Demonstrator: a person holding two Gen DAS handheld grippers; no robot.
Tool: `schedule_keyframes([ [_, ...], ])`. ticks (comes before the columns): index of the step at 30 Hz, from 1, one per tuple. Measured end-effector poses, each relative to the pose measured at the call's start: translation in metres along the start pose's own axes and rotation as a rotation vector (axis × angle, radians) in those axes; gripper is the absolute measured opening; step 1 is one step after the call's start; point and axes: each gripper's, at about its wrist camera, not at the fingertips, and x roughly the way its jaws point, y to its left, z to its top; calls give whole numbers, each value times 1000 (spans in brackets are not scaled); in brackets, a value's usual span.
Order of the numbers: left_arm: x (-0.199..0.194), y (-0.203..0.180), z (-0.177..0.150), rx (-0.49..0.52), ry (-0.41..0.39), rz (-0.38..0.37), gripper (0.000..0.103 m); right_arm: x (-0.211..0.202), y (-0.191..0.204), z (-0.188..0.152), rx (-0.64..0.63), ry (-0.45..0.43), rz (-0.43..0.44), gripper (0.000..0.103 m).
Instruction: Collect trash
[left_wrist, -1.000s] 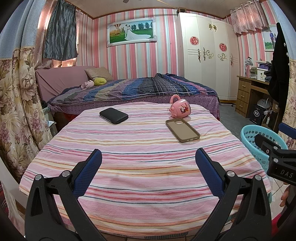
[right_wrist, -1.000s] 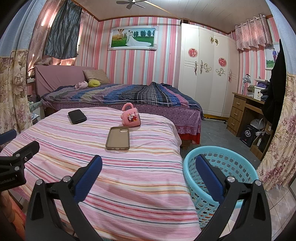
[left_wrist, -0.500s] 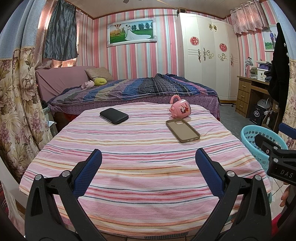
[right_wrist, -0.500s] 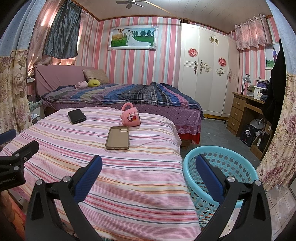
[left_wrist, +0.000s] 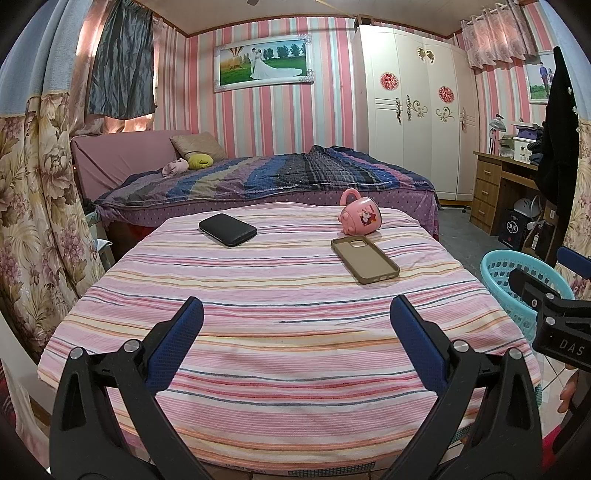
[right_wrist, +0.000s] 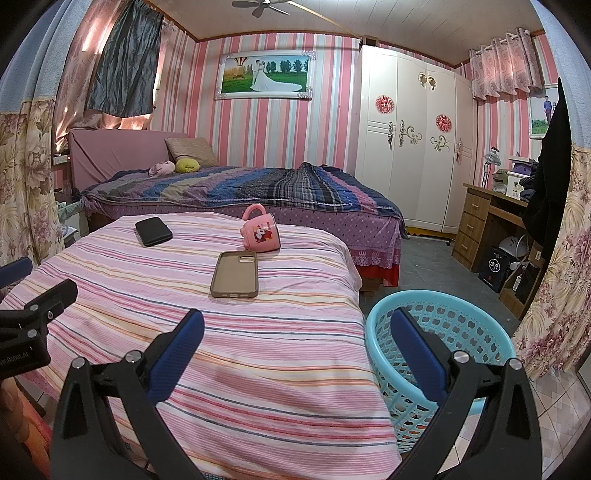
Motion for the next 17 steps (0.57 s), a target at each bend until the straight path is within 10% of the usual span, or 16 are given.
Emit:
schedule_keyframes([
  [17, 0, -1, -1, -2, 4, -1, 98, 0, 0, 0, -1, 0, -1, 98],
])
